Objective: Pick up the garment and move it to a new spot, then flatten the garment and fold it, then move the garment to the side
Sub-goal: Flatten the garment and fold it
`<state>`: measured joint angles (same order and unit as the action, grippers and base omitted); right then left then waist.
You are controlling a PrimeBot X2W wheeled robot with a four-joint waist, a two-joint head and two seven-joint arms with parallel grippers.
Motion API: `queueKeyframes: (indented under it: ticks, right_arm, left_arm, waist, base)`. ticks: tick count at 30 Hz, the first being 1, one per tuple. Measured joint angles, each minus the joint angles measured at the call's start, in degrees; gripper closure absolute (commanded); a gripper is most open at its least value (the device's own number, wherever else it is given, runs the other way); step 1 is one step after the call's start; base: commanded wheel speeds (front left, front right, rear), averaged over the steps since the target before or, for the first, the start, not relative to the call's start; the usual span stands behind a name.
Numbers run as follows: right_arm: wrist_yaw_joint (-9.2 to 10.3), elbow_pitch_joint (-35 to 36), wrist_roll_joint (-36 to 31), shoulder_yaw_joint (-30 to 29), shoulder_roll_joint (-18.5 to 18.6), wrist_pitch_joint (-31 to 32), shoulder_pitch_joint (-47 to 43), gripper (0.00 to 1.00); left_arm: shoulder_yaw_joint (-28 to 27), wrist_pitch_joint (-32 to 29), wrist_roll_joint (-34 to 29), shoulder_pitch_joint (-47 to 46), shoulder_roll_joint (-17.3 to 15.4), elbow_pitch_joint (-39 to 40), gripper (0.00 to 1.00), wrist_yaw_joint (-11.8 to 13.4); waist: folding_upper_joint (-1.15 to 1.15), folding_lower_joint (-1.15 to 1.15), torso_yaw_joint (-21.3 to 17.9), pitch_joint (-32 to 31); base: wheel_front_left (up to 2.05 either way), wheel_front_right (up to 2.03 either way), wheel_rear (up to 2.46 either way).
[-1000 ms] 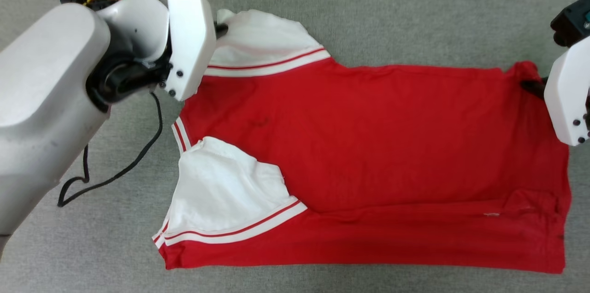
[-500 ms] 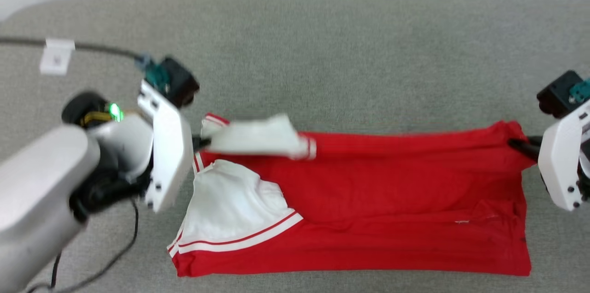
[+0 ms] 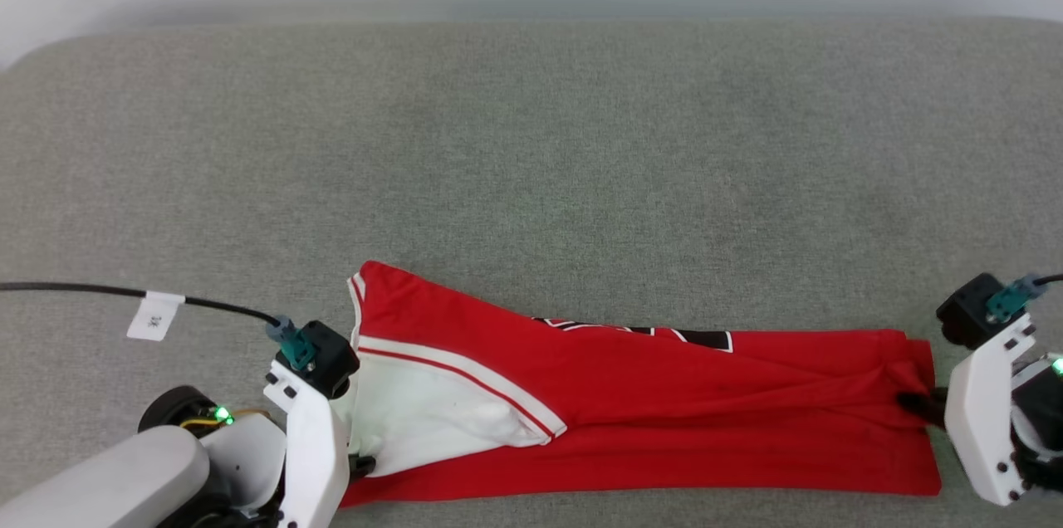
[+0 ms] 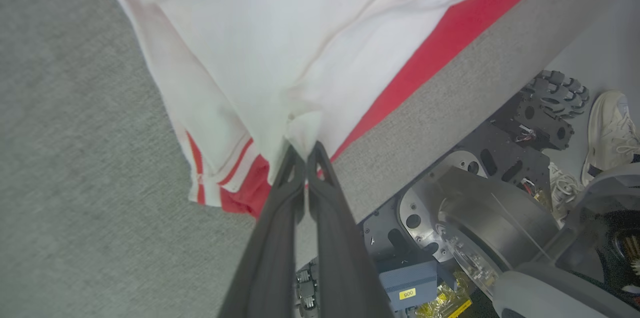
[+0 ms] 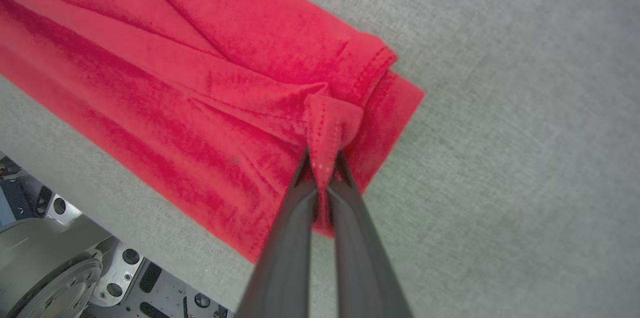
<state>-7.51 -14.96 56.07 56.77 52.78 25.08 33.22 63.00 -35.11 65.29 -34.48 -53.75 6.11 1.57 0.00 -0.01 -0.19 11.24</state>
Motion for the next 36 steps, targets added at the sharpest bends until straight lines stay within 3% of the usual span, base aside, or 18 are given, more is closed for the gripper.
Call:
queueKeyframes:
  ticks: [2,3,4,5,10,13,20,27,36]
  right_arm:
    - [0.00,-1.3,-0.1,0.1,-1.3,-0.4,-0.6,1.00]
    - [0.00,-2.1,-0.1,-0.1,-2.0,-0.9,-0.7,0.62]
    - [0.00,-2.6,-0.2,-0.3,-2.4,-1.2,-0.7,0.00]
    - [0.00,-3.0,-0.4,-0.6,-2.6,-1.8,-0.7,0.00]
    - [0.00,-2.4,-1.1,-2.9,-2.7,-5.6,-0.6,0.00]
    - [0.00,-0.8,-0.7,-5.1,-1.5,-8.0,-0.7,0.00]
    - [0.00,0.3,1.7,-13.4,0.0,-12.7,-4.5,0.00]
    - [0.00,-2.9,4.6,-19.9,-1.9,-14.2,-10.5,0.00]
    - [0.00,-5.2,9.6,-23.5,-7.4,-11.9,-17.0,0.00]
  left_arm:
    - [0.4,0.6,0.2,0.9,0.9,-1.6,1.00,0.0]
    - [0.5,1.2,0.1,1.1,1.6,-2.4,0.89,0.0]
    - [0.4,1.9,-0.2,1.1,2.1,-3.1,0.38,0.0]
    - [0.3,2.8,-0.7,1.1,2.4,-3.5,0.00,0.0]
    - [-1.8,8.2,-2.2,1.1,2.3,-3.6,0.00,0.6]
    - [-3.7,13.0,-3.6,1.2,1.4,-2.2,0.00,2.1]
    - [-9.2,30.6,-8.9,3.8,3.5,-2.3,0.00,9.7]
    - [-13.3,46.2,-14.4,7.2,7.4,-5.7,0.00,18.4]
    - [-23.4,50.0,-21.5,13.1,13.9,-6.2,0.00,27.4]
  waist:
    - [0.00,0.00,-0.2,0.7]
    - [0.00,0.00,-0.2,1.0]
    - [0.00,0.00,-0.3,1.2]
    - [0.00,0.00,-0.3,1.3]
    - [0.00,0.00,-0.5,0.5]
    - [0.00,0.00,-0.5,-0.6]
    - [0.00,0.00,-0.4,-1.5]
    - [0.00,0.00,-0.1,-0.6]
    - [0.00,0.00,0.7,0.5]
  base:
    - [0.00,0.00,0.00]
    - [0.00,0.00,0.00]
    - [0.00,0.00,0.00]
    - [0.00,0.00,0.00]
    - [0.00,0.00,0.00]
    - [0.00,0.00,0.00]
    - [0.00,0.00,0.00]
    - [0.00,0.00,0.00]
    - [0.00,0.00,0.00]
